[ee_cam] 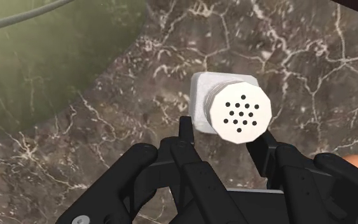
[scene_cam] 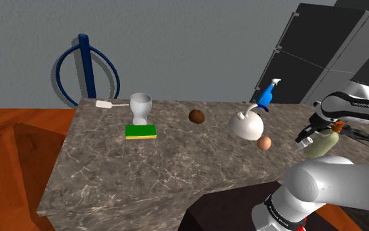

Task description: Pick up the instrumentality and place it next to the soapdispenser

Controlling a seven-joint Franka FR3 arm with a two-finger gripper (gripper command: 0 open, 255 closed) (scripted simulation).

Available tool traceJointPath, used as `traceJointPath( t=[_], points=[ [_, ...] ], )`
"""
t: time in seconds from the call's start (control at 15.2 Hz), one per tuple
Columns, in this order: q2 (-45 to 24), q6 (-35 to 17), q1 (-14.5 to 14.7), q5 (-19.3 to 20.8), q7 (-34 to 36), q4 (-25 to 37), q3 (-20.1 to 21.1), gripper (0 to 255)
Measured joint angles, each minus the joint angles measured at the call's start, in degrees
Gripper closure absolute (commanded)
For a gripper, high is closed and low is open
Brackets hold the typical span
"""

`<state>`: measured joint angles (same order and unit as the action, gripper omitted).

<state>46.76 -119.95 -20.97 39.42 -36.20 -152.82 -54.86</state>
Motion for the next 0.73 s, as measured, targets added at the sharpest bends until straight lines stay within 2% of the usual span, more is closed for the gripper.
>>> traceJointPath(
  t=[0.26,0.59,0.66,0.73],
  points=[
    [-1.75,-3.44,0.55,1.5,0.23,-1.45,-2.54,255],
    [-2.04,-3.93,0.69,1.68,0.25,-1.57,-2.92,255],
    [-2.05,-3.94,0.69,1.69,0.25,-1.58,-2.93,0],
    [-2.05,-3.95,0.69,1.69,0.25,-1.58,-2.93,0]
  ],
)
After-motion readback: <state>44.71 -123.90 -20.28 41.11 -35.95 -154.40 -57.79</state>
